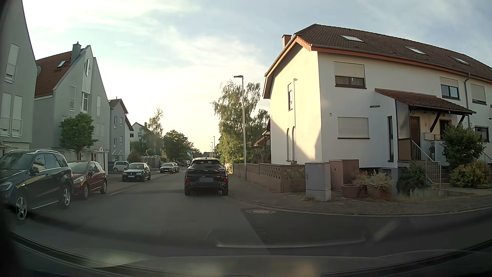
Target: Follow the waypoints while adhering to traffic rules and regulations
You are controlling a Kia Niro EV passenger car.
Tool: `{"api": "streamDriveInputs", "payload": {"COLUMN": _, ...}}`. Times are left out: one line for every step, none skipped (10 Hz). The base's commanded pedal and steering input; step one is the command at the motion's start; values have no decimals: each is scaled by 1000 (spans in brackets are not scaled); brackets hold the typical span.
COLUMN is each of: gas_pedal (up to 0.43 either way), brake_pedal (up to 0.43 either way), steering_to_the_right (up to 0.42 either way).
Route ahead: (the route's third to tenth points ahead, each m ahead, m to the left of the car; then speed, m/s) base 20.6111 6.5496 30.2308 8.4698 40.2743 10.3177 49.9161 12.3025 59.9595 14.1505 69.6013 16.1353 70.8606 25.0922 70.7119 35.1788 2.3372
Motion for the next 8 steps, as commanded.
{"api": "streamDriveInputs", "payload": {"gas_pedal": 157, "brake_pedal": 30, "steering_to_the_right": -369}}
{"api": "streamDriveInputs", "payload": {"gas_pedal": 157, "brake_pedal": 30, "steering_to_the_right": -388}}
{"api": "streamDriveInputs", "payload": {"gas_pedal": 177, "brake_pedal": 30, "steering_to_the_right": -410}}
{"api": "streamDriveInputs", "payload": {"gas_pedal": 197, "brake_pedal": 30, "steering_to_the_right": -431}}
{"api": "streamDriveInputs", "payload": {"gas_pedal": 197, "brake_pedal": 30, "steering_to_the_right": -445}}
{"api": "streamDriveInputs", "payload": {"gas_pedal": 197, "brake_pedal": 37, "steering_to_the_right": -455}}
{"api": "streamDriveInputs", "payload": {"gas_pedal": 197, "brake_pedal": 37, "steering_to_the_right": -459}}
{"api": "streamDriveInputs", "payload": {"gas_pedal": 197, "brake_pedal": 30, "steering_to_the_right": -458}}
